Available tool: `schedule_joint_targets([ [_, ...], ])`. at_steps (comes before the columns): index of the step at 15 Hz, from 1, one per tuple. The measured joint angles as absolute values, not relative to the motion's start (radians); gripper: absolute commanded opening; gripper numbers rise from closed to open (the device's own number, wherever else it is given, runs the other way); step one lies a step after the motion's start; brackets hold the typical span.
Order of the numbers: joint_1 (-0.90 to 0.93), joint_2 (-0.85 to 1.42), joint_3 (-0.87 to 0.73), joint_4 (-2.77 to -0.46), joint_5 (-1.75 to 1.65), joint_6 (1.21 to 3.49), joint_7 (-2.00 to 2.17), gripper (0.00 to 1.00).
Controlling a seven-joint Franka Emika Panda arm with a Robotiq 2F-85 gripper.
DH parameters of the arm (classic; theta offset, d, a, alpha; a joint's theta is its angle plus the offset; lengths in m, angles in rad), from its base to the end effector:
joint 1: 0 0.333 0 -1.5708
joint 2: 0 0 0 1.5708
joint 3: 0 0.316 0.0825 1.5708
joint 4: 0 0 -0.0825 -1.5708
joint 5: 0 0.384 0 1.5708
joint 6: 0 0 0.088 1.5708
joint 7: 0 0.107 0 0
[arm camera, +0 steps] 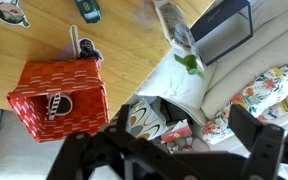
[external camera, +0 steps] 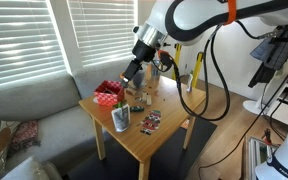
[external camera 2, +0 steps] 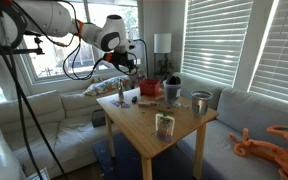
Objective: Put the white pack on the left in the red basket.
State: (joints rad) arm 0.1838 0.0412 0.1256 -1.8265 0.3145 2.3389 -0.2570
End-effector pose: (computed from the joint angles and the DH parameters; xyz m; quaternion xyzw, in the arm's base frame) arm 0.5836 0.1904 0.5575 -0.9441 -0.1913 -0.2268 0.1434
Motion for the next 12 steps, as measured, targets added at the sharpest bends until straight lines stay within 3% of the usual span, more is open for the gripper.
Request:
schedule_joint_targets([
  [12, 0.185, 0.053, 0.163, -1.815, 0.194, 2.198, -0.371, 1.00],
])
